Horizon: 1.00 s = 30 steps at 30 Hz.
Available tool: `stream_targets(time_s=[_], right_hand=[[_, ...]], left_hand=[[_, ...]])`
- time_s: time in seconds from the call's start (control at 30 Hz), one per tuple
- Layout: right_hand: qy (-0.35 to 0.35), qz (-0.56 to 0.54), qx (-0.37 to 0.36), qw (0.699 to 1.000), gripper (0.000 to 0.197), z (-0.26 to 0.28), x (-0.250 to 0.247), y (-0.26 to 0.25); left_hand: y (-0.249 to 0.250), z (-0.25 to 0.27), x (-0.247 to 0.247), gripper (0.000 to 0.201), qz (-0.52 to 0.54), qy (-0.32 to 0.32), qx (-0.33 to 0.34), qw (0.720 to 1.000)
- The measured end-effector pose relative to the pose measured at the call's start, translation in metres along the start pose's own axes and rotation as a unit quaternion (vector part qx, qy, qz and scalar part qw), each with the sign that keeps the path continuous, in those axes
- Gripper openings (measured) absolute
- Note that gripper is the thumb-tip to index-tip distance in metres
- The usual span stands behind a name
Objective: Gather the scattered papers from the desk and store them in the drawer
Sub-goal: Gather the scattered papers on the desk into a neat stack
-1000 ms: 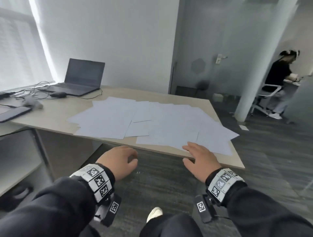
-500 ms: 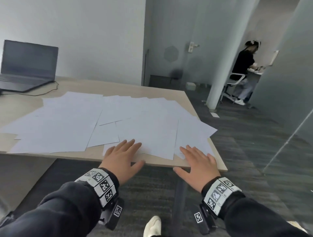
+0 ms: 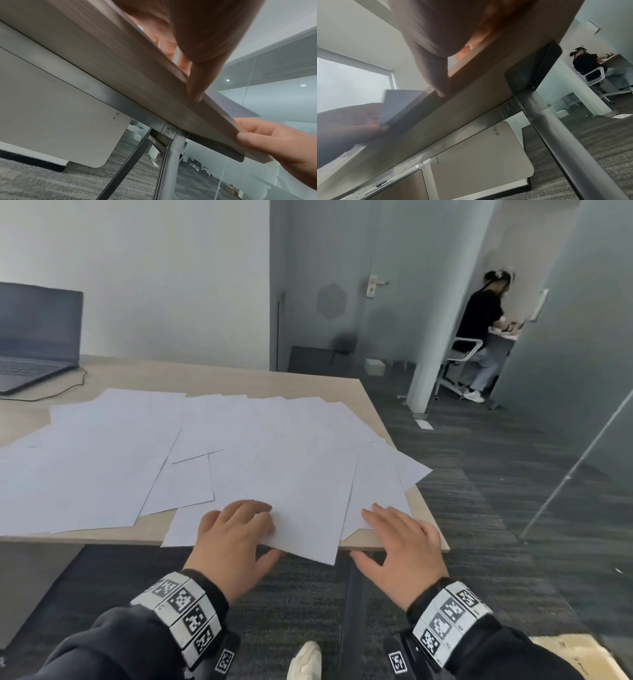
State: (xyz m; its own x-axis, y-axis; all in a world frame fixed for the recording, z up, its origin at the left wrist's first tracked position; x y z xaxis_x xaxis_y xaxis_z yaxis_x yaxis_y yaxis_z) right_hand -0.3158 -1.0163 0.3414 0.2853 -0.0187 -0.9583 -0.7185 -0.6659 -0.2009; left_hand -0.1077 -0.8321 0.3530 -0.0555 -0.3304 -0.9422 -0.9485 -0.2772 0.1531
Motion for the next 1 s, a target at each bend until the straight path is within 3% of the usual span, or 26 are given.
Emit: stream_targets(time_s=[0.1, 0.2, 0.4, 0.47, 0.67, 0.83, 1.0], right_hand=[[0.041, -0.023, -0.025, 0.999, 0.049, 0.003, 0.0, 0.008], [0.096, -0.066, -0.057, 0.992, 0.03, 0.005, 0.0, 0.021], [0.118, -0.19, -0.103, 0.969, 0.027, 0.007, -0.003, 0.032], [0.11, -0.213, -0.101, 0.966, 0.026, 0.009, -0.004, 0.027], [0.118, -0.25, -0.101, 0.956, 0.02, 0.015, -0.006, 0.012], [0.188, -0.288, -0.055, 0.937, 0.033, 0.025, -0.007, 0.031], [0.158, -0.363, 0.013, 0.918, 0.036, 0.029, -0.008, 0.043]], left_hand=[[-0.002, 0.004, -0.004, 0.031, 0.03, -0.013, -0.001, 0.999], [-0.003, 0.005, -0.009, 0.044, 0.075, 0.024, -0.017, 0.997], [0.009, -0.007, -0.023, 0.028, 0.205, 0.121, -0.075, 0.968], [0.02, -0.01, -0.026, 0.024, 0.206, 0.126, -0.057, 0.969], [0.048, -0.008, -0.016, 0.038, 0.128, 0.085, 0.042, 0.987], [0.044, -0.001, 0.001, 0.056, 0.027, -0.01, 0.051, 0.998], [0.041, -0.003, 0.001, 0.076, -0.021, -0.046, 0.05, 0.997]])
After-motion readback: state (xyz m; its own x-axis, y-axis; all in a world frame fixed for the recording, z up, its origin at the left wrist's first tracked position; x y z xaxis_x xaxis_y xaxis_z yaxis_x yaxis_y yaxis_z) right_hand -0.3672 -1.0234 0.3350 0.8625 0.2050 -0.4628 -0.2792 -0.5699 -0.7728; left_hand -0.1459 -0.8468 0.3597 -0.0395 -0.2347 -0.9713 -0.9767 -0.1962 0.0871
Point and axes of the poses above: each hand's wrist, its own z-axis away from the middle knuckle, its own x-axis out of the palm, y = z × x, the point moved 2 cm from there along -z, towards the middle knuckle, and after that the axes turned 10 degrees about x, right-handed, at the moved point
